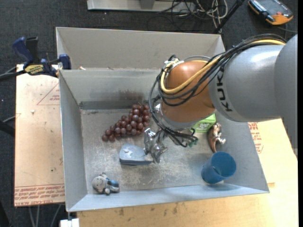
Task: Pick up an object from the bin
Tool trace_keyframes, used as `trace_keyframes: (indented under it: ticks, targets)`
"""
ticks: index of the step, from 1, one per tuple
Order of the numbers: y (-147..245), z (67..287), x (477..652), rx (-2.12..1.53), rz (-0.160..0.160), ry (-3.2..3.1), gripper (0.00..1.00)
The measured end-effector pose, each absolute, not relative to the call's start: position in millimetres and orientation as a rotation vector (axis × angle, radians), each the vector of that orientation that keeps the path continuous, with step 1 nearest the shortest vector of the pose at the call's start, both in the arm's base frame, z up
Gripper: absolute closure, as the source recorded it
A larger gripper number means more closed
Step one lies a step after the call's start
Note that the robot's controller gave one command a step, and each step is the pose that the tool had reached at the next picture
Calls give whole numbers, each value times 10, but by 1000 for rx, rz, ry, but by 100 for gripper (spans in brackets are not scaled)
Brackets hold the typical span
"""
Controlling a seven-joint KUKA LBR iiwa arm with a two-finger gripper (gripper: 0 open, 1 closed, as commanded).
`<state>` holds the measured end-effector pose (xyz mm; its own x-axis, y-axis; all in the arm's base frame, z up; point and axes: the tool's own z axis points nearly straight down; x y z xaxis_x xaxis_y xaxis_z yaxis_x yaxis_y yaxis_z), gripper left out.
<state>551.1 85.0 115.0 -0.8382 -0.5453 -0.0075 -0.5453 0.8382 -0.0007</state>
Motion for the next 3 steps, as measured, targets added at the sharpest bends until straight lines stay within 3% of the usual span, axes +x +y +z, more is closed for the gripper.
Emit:
trace_keyframes:
  ticks: [3]
  targets:
    - [851, 1505, 5499, -891, 3, 3012, 100]
